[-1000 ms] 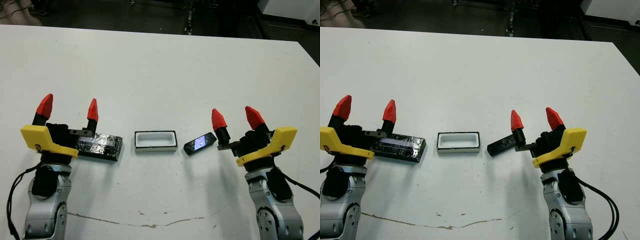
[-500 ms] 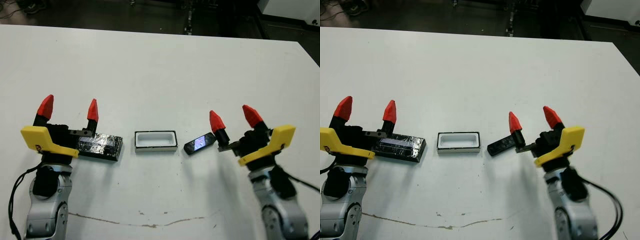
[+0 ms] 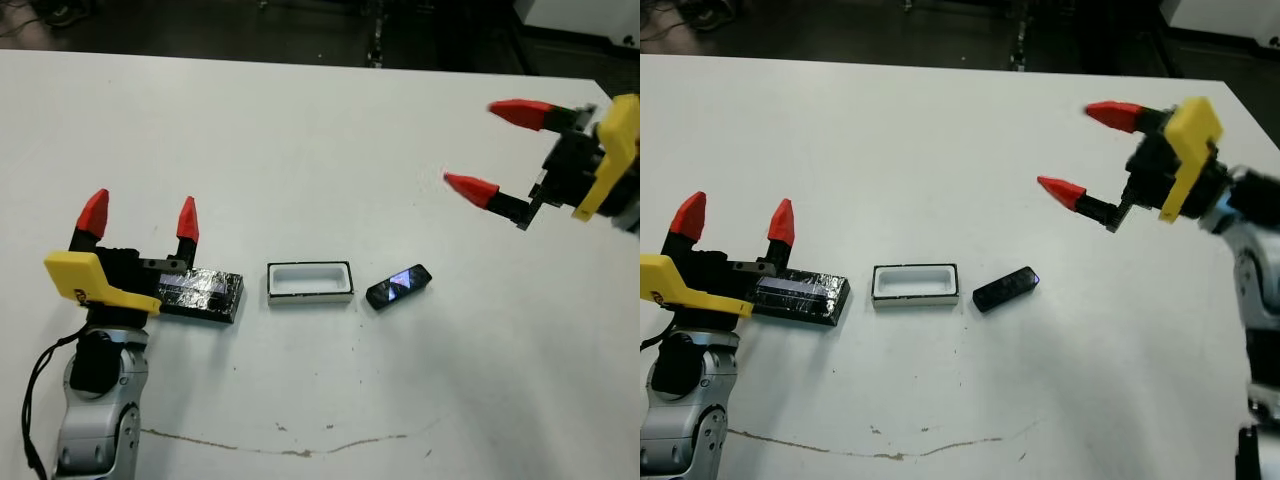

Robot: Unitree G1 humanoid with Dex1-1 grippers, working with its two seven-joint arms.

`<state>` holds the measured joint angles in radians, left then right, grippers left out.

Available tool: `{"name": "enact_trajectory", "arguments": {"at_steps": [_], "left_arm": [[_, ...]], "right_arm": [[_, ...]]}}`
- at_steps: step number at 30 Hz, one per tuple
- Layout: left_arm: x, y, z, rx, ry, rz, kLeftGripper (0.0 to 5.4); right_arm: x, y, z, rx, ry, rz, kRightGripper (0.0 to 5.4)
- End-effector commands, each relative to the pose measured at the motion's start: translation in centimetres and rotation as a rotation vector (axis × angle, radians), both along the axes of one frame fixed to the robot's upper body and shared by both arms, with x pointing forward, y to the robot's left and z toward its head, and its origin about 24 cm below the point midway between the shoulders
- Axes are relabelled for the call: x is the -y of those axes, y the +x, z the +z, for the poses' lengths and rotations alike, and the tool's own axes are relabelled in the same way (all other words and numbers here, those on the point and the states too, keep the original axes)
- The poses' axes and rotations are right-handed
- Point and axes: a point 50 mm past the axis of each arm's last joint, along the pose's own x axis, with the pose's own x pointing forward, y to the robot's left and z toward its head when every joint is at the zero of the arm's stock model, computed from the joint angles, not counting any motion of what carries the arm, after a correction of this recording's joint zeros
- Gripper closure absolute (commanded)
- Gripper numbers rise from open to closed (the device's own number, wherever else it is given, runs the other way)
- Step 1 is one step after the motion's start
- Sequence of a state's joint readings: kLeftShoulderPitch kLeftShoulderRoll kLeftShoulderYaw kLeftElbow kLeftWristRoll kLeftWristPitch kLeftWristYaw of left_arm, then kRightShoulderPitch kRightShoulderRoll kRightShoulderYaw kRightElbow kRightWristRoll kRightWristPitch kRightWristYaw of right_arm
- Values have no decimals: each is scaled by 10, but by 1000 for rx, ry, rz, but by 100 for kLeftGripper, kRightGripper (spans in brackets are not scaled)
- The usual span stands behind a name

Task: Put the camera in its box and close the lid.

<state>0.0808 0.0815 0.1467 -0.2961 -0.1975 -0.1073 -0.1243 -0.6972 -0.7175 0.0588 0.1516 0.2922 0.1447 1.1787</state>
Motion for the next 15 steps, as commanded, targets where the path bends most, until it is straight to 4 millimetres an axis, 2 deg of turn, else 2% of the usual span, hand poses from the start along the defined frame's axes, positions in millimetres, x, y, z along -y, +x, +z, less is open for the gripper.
{"name": "enact_trajectory", "arguments": {"at_steps": [1,6,15], "left_arm": [[-2,-1,-2,-14,10,4,0],[-2,0,-2,-13,-3,9,0],[-2,0,-1,-16,-6,14,0]], "right_arm": [[-7,6,7,-42,-172,130,1],[-26,15,2,-152,-418,286,1],[-50,20,-20,-260,-679,433,1]]}}
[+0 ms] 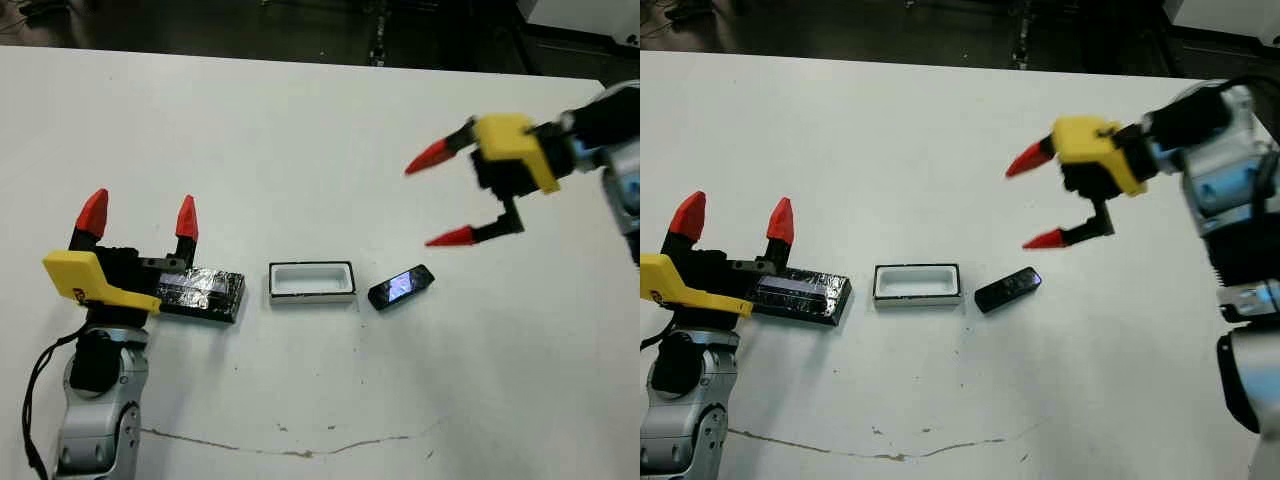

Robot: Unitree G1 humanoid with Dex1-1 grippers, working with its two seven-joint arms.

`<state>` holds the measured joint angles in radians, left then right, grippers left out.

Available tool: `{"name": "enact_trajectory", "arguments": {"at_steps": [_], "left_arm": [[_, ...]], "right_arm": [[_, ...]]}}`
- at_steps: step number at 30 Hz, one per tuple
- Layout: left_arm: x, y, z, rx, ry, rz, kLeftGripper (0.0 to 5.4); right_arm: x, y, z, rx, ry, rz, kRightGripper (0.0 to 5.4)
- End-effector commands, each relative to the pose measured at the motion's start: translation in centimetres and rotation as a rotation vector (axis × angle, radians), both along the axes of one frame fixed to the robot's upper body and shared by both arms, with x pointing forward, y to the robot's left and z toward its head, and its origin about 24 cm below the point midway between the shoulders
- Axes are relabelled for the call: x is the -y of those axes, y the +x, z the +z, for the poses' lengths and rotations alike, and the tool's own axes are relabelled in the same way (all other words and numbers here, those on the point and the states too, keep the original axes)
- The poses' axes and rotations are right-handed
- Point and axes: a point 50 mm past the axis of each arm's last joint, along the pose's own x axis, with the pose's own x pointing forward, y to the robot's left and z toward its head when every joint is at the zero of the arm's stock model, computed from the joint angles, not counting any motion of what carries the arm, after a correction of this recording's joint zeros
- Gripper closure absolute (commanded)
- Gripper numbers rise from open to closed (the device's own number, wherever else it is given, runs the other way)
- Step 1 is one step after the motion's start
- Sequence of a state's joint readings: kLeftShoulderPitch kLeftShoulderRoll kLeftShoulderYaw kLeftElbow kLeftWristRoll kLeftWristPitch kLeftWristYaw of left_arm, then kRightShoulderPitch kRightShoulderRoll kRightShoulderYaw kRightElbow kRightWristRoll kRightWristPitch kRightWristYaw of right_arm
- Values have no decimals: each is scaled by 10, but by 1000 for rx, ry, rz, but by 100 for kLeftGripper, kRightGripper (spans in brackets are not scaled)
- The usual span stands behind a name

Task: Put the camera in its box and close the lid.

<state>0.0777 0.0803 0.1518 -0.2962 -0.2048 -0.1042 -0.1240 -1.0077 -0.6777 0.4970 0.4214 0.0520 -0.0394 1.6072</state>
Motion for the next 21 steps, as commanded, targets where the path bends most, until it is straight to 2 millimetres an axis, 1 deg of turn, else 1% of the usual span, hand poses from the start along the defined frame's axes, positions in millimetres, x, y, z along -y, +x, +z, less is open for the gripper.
{"name": "enact_trajectory", "arguments": {"at_steps": [1,9,21], "left_arm": [[-1,-1,-2,-19,4,15,0],[-1,-2,-2,-17,21,28,0],[-1,-2,-3,-20,7,24,0]], "right_arm": [[-5,2,-2,-11,-84,26,1],[-13,1,-24,-77,-118,87,1],[-18,3,-47,-185,-121,51,1]]}}
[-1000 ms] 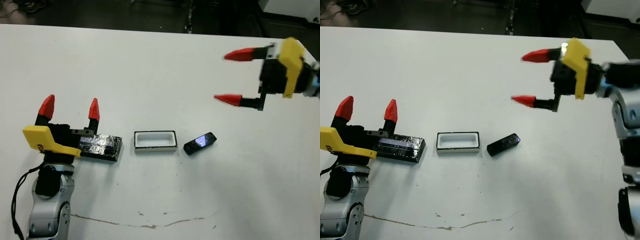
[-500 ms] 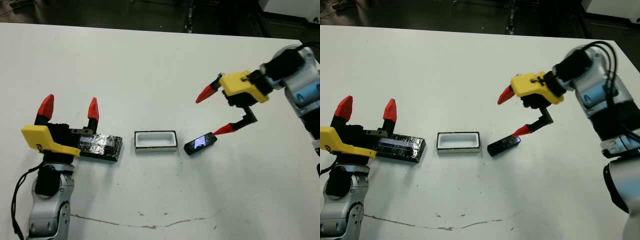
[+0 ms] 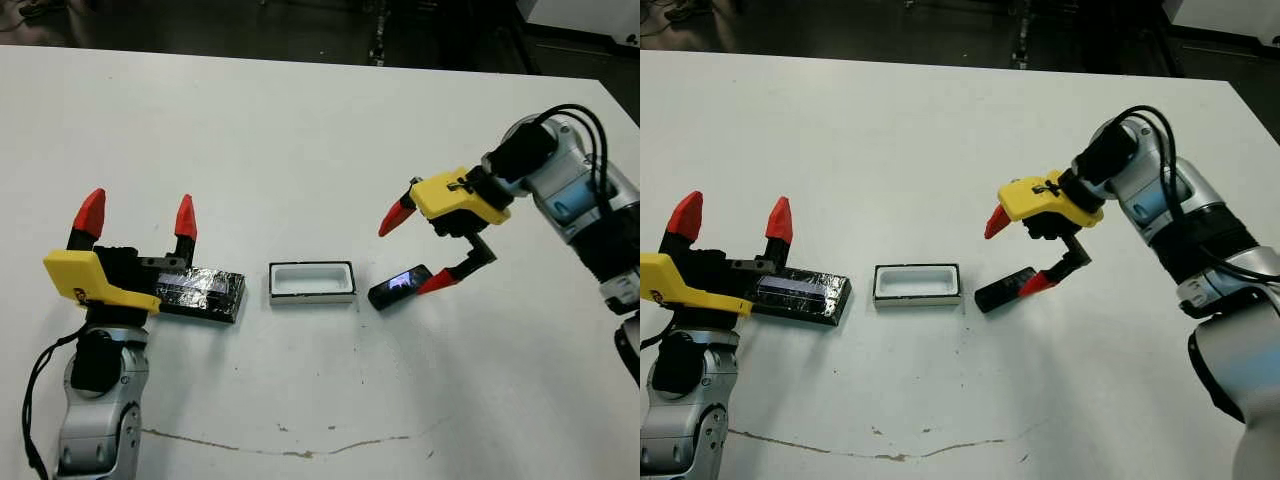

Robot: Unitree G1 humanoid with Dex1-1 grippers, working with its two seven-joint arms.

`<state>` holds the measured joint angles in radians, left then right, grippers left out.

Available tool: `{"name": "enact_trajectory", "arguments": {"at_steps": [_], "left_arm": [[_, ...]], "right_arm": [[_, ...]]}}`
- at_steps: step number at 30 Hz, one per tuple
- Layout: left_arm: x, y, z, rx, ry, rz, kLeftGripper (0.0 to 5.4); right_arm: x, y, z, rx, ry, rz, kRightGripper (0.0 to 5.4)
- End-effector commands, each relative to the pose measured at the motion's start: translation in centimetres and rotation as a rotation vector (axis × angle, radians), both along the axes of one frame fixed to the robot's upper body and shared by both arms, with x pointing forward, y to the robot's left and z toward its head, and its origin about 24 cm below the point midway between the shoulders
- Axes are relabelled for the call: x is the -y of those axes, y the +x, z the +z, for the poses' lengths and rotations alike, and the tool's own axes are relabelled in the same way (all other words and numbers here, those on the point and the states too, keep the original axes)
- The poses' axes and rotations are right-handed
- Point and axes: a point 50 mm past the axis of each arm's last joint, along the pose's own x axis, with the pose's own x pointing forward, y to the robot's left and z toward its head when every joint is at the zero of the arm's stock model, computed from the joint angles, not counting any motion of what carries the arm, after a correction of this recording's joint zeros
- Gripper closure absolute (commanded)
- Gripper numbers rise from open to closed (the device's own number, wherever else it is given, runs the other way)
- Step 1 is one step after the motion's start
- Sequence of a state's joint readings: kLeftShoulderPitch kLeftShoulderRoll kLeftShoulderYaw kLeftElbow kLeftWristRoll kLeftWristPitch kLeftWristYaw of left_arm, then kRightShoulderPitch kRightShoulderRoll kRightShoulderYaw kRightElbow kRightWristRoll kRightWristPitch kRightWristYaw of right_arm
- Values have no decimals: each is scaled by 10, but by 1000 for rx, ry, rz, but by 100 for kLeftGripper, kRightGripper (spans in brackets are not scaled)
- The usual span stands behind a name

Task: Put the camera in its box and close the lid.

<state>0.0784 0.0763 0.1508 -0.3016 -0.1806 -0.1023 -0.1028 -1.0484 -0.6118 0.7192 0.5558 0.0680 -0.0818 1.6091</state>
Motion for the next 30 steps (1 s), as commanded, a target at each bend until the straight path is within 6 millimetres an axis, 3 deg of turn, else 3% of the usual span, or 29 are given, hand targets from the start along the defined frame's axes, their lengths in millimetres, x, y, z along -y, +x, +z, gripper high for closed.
{"name": "enact_trajectory", "arguments": {"at_steps": [1,30], "left_arm": [[-1,-2,-4,-20,-8,-3,0],[-1,-1,-5,-29,12,-3,0]], "right_arm": [[1,0,-9,-40,-5,-18,1],[0,-12,-31,-14,-47,1,11]]}}
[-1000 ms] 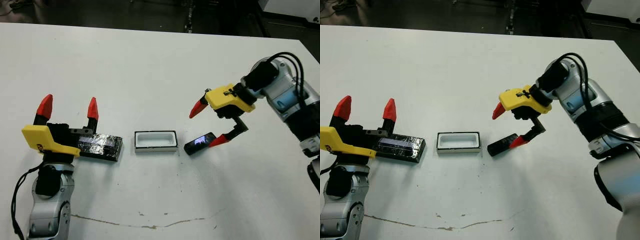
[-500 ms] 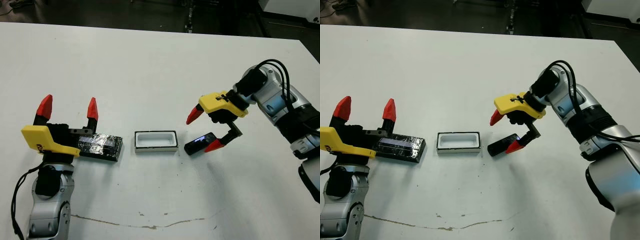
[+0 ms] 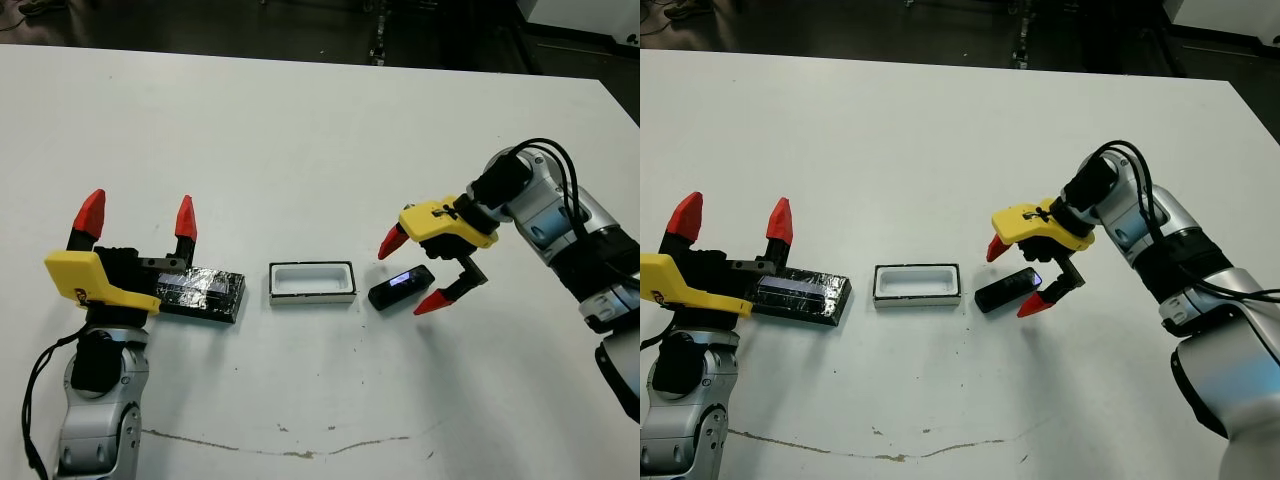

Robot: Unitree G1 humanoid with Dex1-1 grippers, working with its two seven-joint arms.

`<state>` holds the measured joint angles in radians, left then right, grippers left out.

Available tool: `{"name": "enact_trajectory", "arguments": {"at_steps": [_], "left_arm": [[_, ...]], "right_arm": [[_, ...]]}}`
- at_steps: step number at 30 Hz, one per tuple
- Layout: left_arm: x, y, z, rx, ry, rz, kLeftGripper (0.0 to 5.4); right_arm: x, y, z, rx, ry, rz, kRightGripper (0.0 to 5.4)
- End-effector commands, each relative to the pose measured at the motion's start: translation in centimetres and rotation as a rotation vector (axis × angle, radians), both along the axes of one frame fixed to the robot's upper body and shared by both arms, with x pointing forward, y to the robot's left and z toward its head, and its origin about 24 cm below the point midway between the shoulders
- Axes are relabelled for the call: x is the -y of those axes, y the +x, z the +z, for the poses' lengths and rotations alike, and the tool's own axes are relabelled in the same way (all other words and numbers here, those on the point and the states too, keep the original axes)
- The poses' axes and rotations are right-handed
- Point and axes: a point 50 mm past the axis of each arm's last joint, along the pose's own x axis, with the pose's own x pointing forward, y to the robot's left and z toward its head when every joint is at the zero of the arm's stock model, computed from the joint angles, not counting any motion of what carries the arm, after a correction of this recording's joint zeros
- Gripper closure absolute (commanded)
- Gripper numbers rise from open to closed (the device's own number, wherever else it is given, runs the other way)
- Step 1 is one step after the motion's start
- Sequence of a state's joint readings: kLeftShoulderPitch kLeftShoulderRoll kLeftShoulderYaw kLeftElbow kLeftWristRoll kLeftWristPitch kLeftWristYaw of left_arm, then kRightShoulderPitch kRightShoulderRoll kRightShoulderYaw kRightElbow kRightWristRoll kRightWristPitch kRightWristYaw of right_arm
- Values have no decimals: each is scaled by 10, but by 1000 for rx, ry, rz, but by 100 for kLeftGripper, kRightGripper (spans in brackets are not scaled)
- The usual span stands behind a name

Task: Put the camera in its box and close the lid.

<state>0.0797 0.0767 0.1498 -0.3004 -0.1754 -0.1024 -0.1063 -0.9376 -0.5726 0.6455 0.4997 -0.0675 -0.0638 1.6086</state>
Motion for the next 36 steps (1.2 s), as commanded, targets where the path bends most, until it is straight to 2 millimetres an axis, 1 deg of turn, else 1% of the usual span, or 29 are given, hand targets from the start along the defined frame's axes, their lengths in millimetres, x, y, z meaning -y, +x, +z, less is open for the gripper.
{"name": "enact_trajectory", "arguments": {"at_steps": [1,4,10,18,20,24,30,36], "left_arm": [[-2,-1,-4,-26,13,0,0],[-1,-1,-4,-25,8,-2,0],[-1,-2,-4,-26,4,2,0],[-1,-1,-3,-20,3,-3,0],[-1,-1,-3,-19,1,-2,0],[-2,-1,-4,-16,-2,-6,0],[-2,-1,-4,-19,-8,-6,0],[-2,-1,-3,-21,7,-2,0]], "right_arm": [[1,-4,-7,7,-2,14,23],[2,-6,-9,11,6,19,60],[5,-8,-15,1,26,-5,158],[8,-8,-14,6,47,-29,291],[8,-7,-15,6,52,-45,309],[8,-7,-14,35,68,-54,373],[9,-5,-13,40,76,-77,374],[14,0,-7,37,123,-165,374]]}}
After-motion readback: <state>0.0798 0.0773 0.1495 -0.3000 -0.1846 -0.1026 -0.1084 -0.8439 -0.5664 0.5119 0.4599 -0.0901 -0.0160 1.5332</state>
